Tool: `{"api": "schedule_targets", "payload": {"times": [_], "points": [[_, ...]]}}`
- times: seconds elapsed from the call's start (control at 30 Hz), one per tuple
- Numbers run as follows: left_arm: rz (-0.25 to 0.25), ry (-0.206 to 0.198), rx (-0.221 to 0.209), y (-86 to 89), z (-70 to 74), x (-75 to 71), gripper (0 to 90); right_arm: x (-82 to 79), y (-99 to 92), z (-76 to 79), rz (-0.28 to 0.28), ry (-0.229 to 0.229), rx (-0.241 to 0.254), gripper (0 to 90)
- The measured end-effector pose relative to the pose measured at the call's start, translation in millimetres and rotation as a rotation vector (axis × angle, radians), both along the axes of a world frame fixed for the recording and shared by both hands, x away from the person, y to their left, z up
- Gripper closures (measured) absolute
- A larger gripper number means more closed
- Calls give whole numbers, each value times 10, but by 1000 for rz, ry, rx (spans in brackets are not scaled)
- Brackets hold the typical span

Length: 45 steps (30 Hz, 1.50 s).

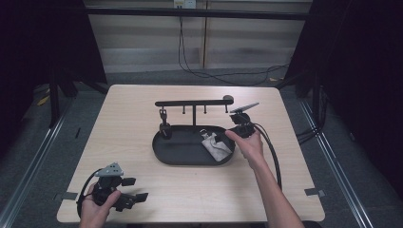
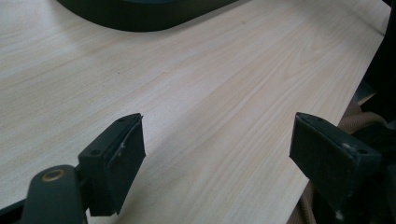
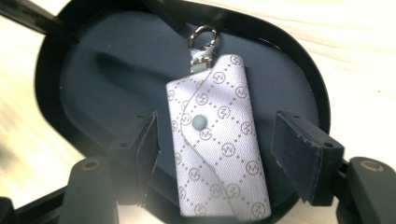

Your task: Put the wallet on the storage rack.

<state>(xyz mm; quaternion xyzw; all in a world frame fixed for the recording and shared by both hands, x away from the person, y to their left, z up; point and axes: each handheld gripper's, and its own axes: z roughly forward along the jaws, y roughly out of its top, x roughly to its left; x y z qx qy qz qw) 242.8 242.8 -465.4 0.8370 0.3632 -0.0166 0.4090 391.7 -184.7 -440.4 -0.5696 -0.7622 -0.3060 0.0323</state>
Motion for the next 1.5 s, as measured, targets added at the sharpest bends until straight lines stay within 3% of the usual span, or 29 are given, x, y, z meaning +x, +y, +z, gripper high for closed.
{"api": "schedule_targets", "payload": {"times": [0.2,0.4,0.83,1.13,1.5], "points": [[14,-11,-17,13,5,-12,182,-82,-77,94,-15,-40,-16,288],[30,-10,-29,33,0,-4,182,-176,-196,150,-25,-99,2,269],[51,5,-33,36,-7,-1,201,-470,-456,120,-53,-183,4,240],[64,6,-39,61,-11,-1,200,-736,-608,69,-77,-230,5,218],[81,-5,-36,87,-11,-1,200,-1152,-826,4,-95,-261,-34,202]]}}
